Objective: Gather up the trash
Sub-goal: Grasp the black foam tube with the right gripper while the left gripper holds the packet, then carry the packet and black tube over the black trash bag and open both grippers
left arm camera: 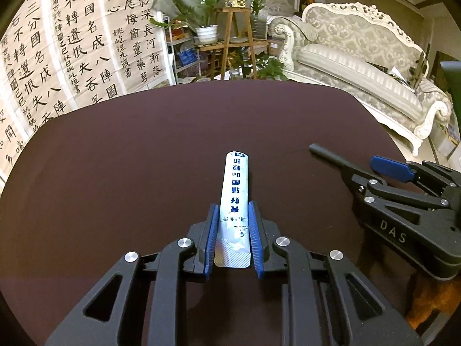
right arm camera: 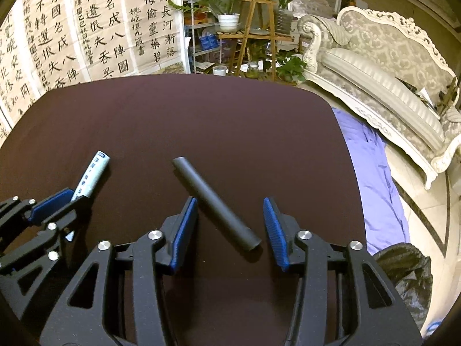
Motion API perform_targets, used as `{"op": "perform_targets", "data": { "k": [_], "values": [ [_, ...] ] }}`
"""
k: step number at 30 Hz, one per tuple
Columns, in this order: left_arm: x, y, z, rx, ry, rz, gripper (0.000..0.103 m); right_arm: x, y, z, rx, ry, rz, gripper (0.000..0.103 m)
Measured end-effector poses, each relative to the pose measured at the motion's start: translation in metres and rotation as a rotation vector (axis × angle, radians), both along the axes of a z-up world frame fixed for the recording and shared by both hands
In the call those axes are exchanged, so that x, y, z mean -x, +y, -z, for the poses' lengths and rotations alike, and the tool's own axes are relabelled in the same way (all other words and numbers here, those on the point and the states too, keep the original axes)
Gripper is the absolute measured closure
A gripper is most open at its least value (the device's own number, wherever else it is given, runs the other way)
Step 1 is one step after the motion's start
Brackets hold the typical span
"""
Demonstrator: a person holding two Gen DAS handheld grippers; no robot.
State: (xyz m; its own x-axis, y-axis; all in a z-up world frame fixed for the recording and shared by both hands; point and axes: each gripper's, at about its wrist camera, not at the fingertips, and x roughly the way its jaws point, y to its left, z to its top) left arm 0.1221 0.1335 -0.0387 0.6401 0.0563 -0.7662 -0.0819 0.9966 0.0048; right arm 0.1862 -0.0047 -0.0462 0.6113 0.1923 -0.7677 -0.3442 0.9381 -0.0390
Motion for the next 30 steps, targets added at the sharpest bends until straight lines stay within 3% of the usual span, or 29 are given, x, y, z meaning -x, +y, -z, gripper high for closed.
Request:
{"op": "perform_targets", "data": {
  "k": [5,20,30],
  "values": [
    [0.005,0.002,-0.001,0.011,-0.005,-0.011,0.081,0.010,0.003,-0.001,0.000,-0.001,-0.019,0.089],
    [0.034,-0.004,-0.008,0.039,-0.034,0.009,0.081,0.069,-0.024,-0.007,-0.078,-0.016,0.029,0.090],
    [0.065,-0.032,-0.020,0.040,-0.081,0.057,0.081,0.114,-0.060,-0.024,-0.119,-0.068,0.094,0.090]
  ]
}}
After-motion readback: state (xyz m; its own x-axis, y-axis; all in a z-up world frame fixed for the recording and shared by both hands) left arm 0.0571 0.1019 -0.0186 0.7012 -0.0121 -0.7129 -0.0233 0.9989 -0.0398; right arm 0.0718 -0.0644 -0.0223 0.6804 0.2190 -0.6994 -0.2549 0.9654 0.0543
